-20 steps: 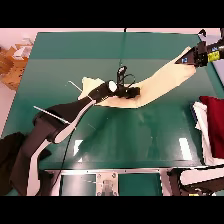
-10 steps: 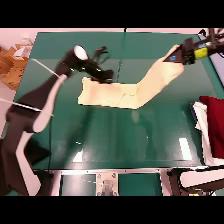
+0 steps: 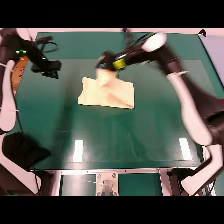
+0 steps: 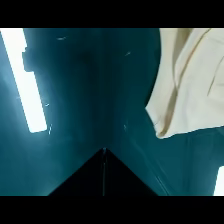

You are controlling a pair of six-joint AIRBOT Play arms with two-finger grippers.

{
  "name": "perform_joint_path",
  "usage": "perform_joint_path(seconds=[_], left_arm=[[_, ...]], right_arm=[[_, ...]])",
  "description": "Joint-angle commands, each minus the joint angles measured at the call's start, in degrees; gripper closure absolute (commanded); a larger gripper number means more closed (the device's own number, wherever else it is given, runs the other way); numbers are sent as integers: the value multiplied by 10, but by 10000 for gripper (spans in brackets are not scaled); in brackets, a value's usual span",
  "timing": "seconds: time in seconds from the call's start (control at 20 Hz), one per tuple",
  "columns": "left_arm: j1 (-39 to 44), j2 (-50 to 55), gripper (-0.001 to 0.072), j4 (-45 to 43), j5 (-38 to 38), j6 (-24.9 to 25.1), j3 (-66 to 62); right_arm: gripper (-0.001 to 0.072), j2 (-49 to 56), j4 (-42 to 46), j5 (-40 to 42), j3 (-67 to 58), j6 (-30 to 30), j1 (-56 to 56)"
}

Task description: Fold the shirts.

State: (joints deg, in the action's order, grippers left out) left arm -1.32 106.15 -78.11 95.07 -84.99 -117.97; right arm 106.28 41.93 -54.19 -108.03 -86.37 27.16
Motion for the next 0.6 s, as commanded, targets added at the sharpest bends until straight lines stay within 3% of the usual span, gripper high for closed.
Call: perform_joint_path(seconds=[0.0, 0.1, 0.2, 0.55], left_arm=[[-35, -4, 684, -13, 10, 33, 3], [-38, -4, 684, -14, 9, 47, 3], [-38, -4, 684, -14, -1, 56, 3], [-38, -4, 684, -14, -17, 55, 3]], right_arm=[[157, 110, -10, 247, 0, -6, 120], [157, 123, -5, 238, 0, -6, 119], [157, 103, -3, 169, -1, -6, 68], [158, 48, 14, -180, 0, -23, -205]])
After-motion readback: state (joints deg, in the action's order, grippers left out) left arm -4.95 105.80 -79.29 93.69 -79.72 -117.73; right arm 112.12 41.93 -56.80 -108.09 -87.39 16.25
